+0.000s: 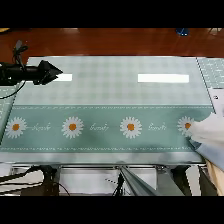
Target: Fold the shirts.
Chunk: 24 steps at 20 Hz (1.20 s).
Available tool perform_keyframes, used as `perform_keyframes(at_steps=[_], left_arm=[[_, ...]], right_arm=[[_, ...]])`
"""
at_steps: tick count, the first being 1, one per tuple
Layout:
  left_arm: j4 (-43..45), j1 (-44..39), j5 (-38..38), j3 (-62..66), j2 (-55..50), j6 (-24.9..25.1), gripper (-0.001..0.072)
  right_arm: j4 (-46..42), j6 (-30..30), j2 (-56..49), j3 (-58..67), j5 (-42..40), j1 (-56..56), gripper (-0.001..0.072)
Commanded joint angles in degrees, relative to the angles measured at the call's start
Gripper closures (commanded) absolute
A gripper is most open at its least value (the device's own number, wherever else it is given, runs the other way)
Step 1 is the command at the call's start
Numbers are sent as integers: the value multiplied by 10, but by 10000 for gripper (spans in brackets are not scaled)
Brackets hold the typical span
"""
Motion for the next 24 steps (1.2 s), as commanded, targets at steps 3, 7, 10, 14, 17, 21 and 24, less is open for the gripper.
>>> perform_keyframes(at_steps=[3, 7, 10, 14, 17, 21, 24], left_arm=[[-61, 76, 72, 15, -58, -2, 242], [-63, 110, 101, 18, -59, 16, 242], [-63, 130, 96, 18, -58, 25, 242], [-63, 149, 59, 18, -57, 51, 242], [-64, 150, 57, 18, -57, 58, 242], [-71, 143, 15, 45, -57, 88, 158], [-77, 106, -35, 115, -56, 123, 90]], right_arm=[[-172, 9, 0, -2, 4, -2, 690], [-235, 9, 9, -55, 5, -2, 690], [-291, 7, 33, -137, 4, -2, 689], [-356, -3, 51, -255, -13, -2, 295], [-353, -1, 51, -319, -24, -2, 214], [-251, -3, 50, -293, -136, -2, 241], [0, -26, 28, -210, -255, -2, 241]])
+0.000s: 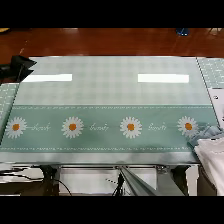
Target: Fold the shirts.
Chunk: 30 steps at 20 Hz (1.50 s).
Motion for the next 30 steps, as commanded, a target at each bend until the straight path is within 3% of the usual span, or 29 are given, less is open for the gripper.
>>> perform_keyframes(at_steps=[1, 3, 5, 8, 9, 10, 13, 18, 30], left_arm=[[-6, -43, -65, 75, 0, 43, 91], [16, -100, -87, 128, 2, 47, 90], [133, -176, -92, 170, 9, -8, 91], [365, -308, -137, 209, 17, -115, 88], [424, -346, -163, 215, 17, -137, 19], [481, -384, -185, 215, 17, -166, -13], [582, -465, -231, 214, 12, -196, -13], [608, -505, -231, 214, 5, -235, -13], [608, -501, -232, 214, 4, -236, -13]], right_arm=[[304, -32, -43, 85, -120, 2, 241], [458, -44, -116, 153, -114, 44, 241], [517, -44, -186, 209, -117, 135, 241], [454, -44, -282, 266, -128, 328, 228], [416, -45, -306, 274, -128, 385, 193], [375, -45, -325, 276, -129, 436, 109], [271, -47, -370, 276, -125, 558, 100], [271, -54, -375, 276, -151, 646, 100], [275, -47, -375, 276, -153, 650, 105]])
